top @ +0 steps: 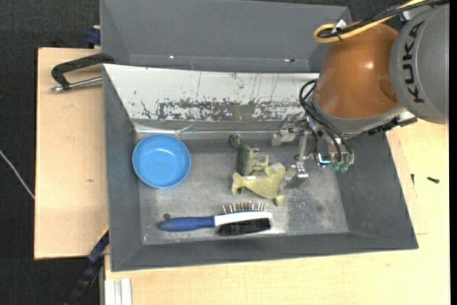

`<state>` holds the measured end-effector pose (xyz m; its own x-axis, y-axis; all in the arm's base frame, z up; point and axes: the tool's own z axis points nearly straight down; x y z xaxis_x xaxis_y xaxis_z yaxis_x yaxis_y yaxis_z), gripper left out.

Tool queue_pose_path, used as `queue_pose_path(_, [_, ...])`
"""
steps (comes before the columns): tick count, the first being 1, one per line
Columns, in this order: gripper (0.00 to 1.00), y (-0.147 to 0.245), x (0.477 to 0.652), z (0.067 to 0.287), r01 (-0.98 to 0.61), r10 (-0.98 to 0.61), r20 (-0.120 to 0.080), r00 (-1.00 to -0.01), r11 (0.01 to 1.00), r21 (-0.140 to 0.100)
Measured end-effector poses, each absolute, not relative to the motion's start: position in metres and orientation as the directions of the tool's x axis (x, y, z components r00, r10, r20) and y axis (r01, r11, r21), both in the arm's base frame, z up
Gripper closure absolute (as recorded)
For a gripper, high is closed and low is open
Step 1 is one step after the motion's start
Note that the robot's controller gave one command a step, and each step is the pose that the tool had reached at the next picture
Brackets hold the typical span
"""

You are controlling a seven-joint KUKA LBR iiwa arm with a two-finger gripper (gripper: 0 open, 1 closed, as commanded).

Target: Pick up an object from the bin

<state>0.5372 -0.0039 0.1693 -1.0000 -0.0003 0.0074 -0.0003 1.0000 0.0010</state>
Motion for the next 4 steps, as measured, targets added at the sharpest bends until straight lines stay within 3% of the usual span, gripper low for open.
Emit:
queue_pose_path(1, [0.0,0.011,0.546,0.082,0.168,0.168,-0.006,-0.986,0.986,0.002])
queue_pose_path(2, [0.0,0.008,0.544,0.101,0.373,0.373,-0.005,-0.928,0.928,0.003])
queue_pose_path(3, [0.0,0.012,0.535,0.11,0.637,0.637,-0.003,-0.771,0.771,0.004])
queue_pose_path(4, [0.0,0.01,0.526,0.074,0.78,0.78,0.002,-0.626,0.626,0.002])
